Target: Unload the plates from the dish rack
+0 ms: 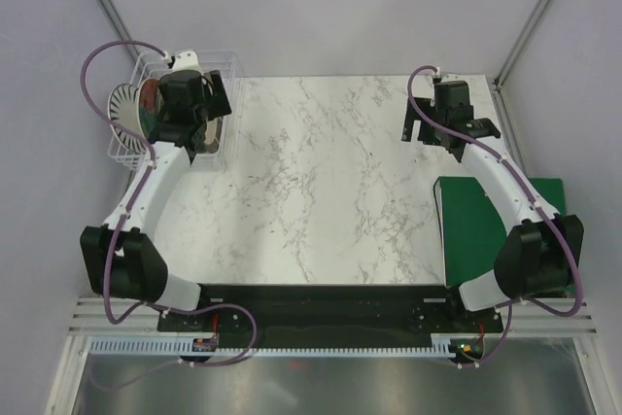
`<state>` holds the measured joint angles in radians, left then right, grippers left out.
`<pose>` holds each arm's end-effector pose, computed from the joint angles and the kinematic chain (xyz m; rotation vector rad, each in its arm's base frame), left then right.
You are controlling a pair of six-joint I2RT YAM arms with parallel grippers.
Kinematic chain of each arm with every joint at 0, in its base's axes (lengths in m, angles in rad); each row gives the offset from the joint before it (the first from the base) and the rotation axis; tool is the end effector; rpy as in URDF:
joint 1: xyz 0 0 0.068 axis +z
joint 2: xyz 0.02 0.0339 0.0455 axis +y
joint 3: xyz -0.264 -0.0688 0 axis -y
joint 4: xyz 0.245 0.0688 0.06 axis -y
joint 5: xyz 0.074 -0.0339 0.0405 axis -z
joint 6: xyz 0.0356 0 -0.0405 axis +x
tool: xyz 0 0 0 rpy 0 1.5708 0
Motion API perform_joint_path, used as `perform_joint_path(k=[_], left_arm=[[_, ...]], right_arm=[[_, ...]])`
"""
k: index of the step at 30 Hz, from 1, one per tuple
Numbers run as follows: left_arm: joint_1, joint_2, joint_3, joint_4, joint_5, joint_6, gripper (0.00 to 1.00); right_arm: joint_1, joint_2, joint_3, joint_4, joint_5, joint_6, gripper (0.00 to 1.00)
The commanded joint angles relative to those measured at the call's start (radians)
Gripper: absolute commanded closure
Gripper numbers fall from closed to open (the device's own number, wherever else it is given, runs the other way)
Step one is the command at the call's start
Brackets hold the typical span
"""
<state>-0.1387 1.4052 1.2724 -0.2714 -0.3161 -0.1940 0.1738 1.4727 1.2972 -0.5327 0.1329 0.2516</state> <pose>0.3248 -0.0342 0.3585 -0.2582 1.9379 0.0932 0.3247 0.0522 0.3214 0.1578 2.2670 0.0729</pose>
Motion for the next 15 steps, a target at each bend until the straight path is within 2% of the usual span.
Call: perform_joint_path(k=[1, 4, 9, 12, 13, 15], left_arm=[[0.010, 0.108, 0.113, 0.110, -0.072, 0.059, 0.11], [0.014, 0.158, 0.153, 0.121, -0.121, 0.067, 0.16], [0.039, 0.262, 0.191, 0.101, -0.129, 0.059, 0.18], [0.060, 0.303, 0.194, 0.103, -0.103, 0.036, 0.24], [0.063, 0.316, 0.196, 0.103, -0.101, 0.031, 0.31], [0.076, 0.357, 0.203, 0.089, -0.114, 0.031, 0.32]], right_arm=[[0.000, 0.037, 0.057, 0.004, 0.001, -0.025, 0.02], [-0.002, 0.069, 0.068, 0.004, -0.007, -0.025, 0.02], [0.000, 0.095, 0.074, 0.002, -0.009, -0.028, 0.02], [-0.002, 0.109, 0.082, 0.002, -0.010, -0.031, 0.02], [-0.003, 0.109, 0.083, 0.000, -0.013, -0.031, 0.02], [-0.003, 0.109, 0.083, -0.001, -0.013, -0.032, 0.02]])
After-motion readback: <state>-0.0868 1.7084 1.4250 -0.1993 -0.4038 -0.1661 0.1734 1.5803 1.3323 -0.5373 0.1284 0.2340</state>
